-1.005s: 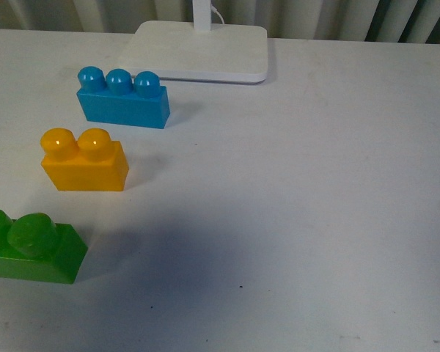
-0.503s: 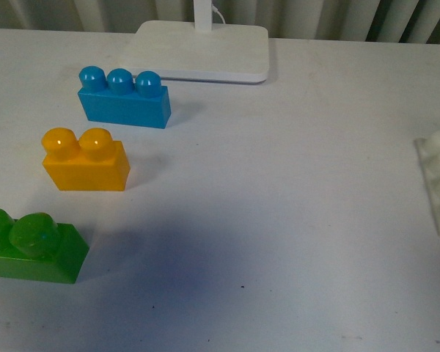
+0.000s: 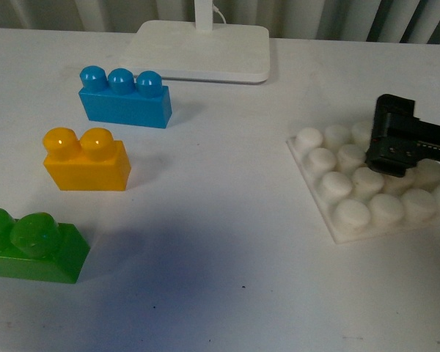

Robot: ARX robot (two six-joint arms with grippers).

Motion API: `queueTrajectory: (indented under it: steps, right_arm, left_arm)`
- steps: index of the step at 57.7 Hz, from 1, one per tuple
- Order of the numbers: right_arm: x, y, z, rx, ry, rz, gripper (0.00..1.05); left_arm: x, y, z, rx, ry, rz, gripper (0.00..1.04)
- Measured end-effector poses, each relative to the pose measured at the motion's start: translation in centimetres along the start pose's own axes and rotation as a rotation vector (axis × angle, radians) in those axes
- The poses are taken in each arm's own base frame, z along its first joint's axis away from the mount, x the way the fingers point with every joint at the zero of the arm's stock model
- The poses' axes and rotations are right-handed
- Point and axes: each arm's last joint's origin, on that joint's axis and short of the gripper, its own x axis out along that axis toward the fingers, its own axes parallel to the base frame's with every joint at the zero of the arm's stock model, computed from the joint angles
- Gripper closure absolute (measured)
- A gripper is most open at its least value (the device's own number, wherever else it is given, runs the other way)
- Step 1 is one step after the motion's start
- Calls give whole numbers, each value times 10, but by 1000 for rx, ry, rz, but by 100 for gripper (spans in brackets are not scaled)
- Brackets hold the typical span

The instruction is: Insert yellow block into base center

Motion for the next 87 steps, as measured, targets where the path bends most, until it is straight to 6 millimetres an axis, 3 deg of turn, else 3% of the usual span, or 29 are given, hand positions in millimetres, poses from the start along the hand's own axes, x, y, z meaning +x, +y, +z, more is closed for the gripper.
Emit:
queueTrajectory:
  steps: [19, 61, 72, 77, 87]
  right_arm:
    - [12, 23, 6, 96, -37, -95, 9]
    - [2, 53, -12, 161, -19, -67, 9]
    - [1, 55, -9, 168, -38, -52, 9]
    - [-4, 51, 0, 170, -80, -36, 9]
    - [-35, 37, 16, 144, -160, 69, 9]
  left_arm:
    - [0, 0, 0, 0, 0, 0, 6]
    - [0, 0, 0, 0, 0, 0, 6]
    - [0, 0, 0, 0, 0, 0, 6]
    - [0, 0, 0, 0, 0, 0, 6]
    - [0, 0, 0, 0, 0, 0, 6]
